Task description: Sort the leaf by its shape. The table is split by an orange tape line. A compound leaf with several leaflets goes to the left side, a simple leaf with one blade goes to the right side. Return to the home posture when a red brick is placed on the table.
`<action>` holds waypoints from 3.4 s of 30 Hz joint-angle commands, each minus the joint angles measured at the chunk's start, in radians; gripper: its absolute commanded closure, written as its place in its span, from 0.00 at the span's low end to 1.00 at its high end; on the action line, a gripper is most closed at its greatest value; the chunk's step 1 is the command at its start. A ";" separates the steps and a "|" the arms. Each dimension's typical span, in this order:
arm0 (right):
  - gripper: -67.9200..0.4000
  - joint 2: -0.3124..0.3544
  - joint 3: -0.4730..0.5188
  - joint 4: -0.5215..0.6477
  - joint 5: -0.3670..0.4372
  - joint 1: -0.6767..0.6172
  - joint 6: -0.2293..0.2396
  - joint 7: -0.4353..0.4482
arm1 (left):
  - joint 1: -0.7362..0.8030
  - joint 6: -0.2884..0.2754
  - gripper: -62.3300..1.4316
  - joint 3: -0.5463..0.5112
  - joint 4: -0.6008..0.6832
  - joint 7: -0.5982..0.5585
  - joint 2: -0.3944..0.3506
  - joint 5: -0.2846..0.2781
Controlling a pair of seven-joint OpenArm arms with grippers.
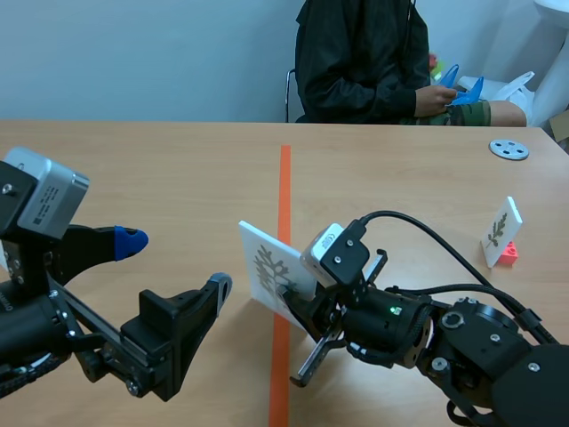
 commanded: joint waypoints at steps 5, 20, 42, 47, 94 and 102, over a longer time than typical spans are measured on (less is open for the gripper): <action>0.98 0.002 0.008 0.027 0.011 0.014 0.000 0.050 | -0.003 -0.003 0.00 -0.006 0.008 -0.011 0.005 -0.009; 0.98 0.025 0.333 0.278 0.099 -0.130 0.100 0.031 | -0.003 -0.003 0.00 -0.006 0.008 -0.011 0.005 -0.009; 0.98 0.015 0.763 0.312 0.428 -0.277 0.132 -0.188 | -0.003 -0.003 0.00 -0.006 0.008 -0.012 0.005 -0.009; 0.98 0.015 0.762 0.199 0.429 -0.221 0.133 -0.188 | -0.003 -0.003 0.00 -0.006 0.008 -0.013 0.005 -0.009; 0.89 -0.047 0.761 -0.066 0.295 -0.039 -0.026 -0.166 | -0.003 -0.003 0.00 -0.008 -0.040 -0.034 0.006 -0.009; 0.55 -0.047 0.761 -0.066 0.296 -0.039 -0.025 -0.163 | -0.003 -0.003 0.00 -0.008 -0.040 -0.034 0.005 -0.009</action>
